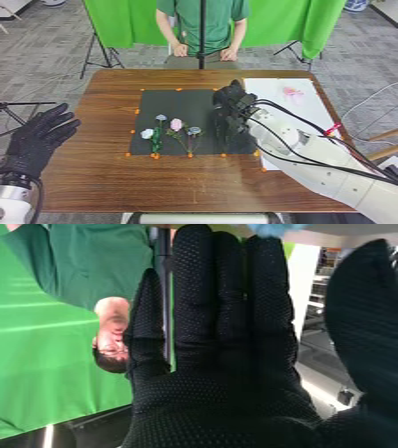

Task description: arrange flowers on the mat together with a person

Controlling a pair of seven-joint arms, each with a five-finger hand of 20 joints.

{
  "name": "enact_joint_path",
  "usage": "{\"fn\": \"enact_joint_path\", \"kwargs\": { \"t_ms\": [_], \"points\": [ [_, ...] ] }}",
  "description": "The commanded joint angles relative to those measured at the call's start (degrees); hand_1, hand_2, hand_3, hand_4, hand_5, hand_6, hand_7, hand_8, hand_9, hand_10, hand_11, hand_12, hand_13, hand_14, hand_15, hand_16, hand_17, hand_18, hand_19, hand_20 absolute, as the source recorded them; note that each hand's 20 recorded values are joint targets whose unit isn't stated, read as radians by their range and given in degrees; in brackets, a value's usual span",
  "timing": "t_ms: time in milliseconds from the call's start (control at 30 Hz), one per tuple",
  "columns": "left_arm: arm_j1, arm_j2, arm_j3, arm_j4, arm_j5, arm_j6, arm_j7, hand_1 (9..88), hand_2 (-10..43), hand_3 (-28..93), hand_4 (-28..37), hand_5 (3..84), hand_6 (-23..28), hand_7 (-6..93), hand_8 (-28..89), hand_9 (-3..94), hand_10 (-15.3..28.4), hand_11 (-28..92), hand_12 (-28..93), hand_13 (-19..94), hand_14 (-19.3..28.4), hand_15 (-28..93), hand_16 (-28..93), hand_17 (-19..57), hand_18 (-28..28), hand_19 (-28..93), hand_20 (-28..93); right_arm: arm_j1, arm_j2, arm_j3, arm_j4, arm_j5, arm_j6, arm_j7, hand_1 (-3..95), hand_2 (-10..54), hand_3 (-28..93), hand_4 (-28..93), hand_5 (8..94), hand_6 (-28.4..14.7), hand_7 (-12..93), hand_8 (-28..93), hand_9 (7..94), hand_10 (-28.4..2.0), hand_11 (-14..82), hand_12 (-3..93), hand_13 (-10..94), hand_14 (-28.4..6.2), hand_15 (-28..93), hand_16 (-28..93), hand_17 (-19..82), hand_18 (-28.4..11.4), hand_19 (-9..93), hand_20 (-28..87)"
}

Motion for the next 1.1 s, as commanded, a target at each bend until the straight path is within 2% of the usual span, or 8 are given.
{"fn": "enact_joint_path", "kwargs": {
  "t_ms": [33, 100, 233, 333, 567, 700, 933, 1100],
  "points": [
    [0.6, -0.54, -0.02, 0.03, 0.20, -0.23, -0.18, 25.1, 0.7, 69, -23.3, 38.8, 4.9, 16.4, -7, 33.6, 13.5, 22, 17, 31, 16.1, 25, 3, -5.0, 22.3, 39, 12, -11.6, 5.9, 16.0, -13.6, 12.2, -2.2, 1.1, 21.6, -6.5, 84, -28, 56.3, 2.7, 29, -17, 57.9, -9.3, 24.7, 22.1, 52, -6.2, 44, 20, 15, -17.0, 59, 36],
    [0.7, -0.67, 0.00, -0.09, 0.09, 0.10, 0.23, 25.0, 0.7, 69, -23.3, 38.8, 4.9, 16.4, -7, 33.6, 13.5, 22, 17, 31, 16.1, 25, 3, -5.0, 22.3, 39, 12, -17.7, 7.4, 24.0, -17.9, 23.5, -3.2, -2.2, 20.4, -2.9, 84, -28, 52.6, 1.7, 27, -17, 53.9, -10.3, 23.1, 21.7, 48, -7.2, 43, 19, 13, -17.7, 56, 35],
    [0.7, -1.27, -0.24, -0.19, 0.14, -0.23, -0.21, 25.1, 0.7, 69, -23.4, 38.8, 4.9, 16.5, -6, 33.6, 13.5, 22, 17, 31, 16.1, 25, 3, -5.0, 22.3, 39, 12, -30.7, 6.4, 44.2, -21.7, 51.8, -22.8, -12.5, 19.3, 3.0, 86, -26, 44.7, -1.2, 21, -13, 43.7, -12.6, 17.2, 22.3, 36, -9.5, 32, 22, 9, -19.4, 50, 31],
    [0.3, -1.16, -0.21, 0.03, -0.33, -0.48, 0.01, 25.1, 0.7, 69, -23.4, 38.8, 4.8, 16.5, -6, 33.6, 13.5, 22, 17, 31, 16.2, 25, 3, -4.9, 22.3, 39, 12, -39.1, 4.7, 53.4, -23.3, 65.6, -27.9, -15.6, 21.0, -1.1, 86, -26, 40.5, -1.7, 19, -12, 38.6, -13.0, 13.5, 22.7, 31, -9.9, 24, 25, 7, -19.9, 47, 30],
    [-0.5, -1.11, -0.44, 0.39, -0.30, -0.20, 0.00, 25.1, 0.6, 69, -23.3, 38.8, 4.8, 16.6, -7, 33.7, 13.5, 22, 17, 31, 16.0, 25, 3, -4.9, 22.3, 39, 12, -56.8, -3.3, 67.2, -30.0, 73.0, -19.3, -17.9, 20.6, -5.9, 85, -25, 37.4, -2.3, 13, -10, 36.5, -12.2, 7.2, 23.1, 31, -11.2, 10, 33, 8, -20.0, 40, 27],
    [-1.3, -1.14, -0.01, 0.73, -0.21, -0.35, 0.70, 25.0, 0.6, 69, -23.3, 38.7, 4.7, 16.6, -7, 33.6, 13.5, 22, 17, 31, 16.0, 25, 3, -5.0, 22.3, 39, 12, -62.3, -7.0, 67.5, -32.4, 73.2, -6.8, -20.7, 20.1, -6.1, 85, -24, 38.6, -2.2, 13, -9, 38.0, -12.1, 7.1, 23.0, 32, -10.9, 8, 36, 8, -19.6, 37, 25],
    [0.1, -2.47, 0.19, -0.49, -0.31, 0.97, 2.30, 25.0, 0.3, 69, -23.3, 38.4, 4.7, 16.4, -7, 33.6, 13.5, 22, 17, 30, 15.8, 25, 3, -5.0, 22.2, 39, 11, -65.9, -9.7, 70.7, -33.2, 71.9, -11.9, -17.8, 20.1, -6.9, 85, -25, 40.6, -2.6, 15, -10, 39.7, -12.5, 9.3, 22.7, 34, -11.1, 10, 36, 8, -19.7, 39, 26],
    [-0.7, -3.05, 1.26, -0.42, 0.19, 0.81, 2.12, 25.1, 0.3, 69, -23.4, 38.3, 4.6, 16.3, -7, 33.6, 13.5, 22, 17, 30, 15.8, 25, 3, -5.1, 22.2, 39, 12, -68.6, -10.2, 73.2, -34.1, 72.4, -13.4, -17.7, 19.9, -6.6, 85, -25, 40.2, -3.0, 15, -10, 39.5, -12.7, 9.4, 22.5, 33, -11.2, 10, 36, 8, -19.7, 39, 26]
  ]
}}
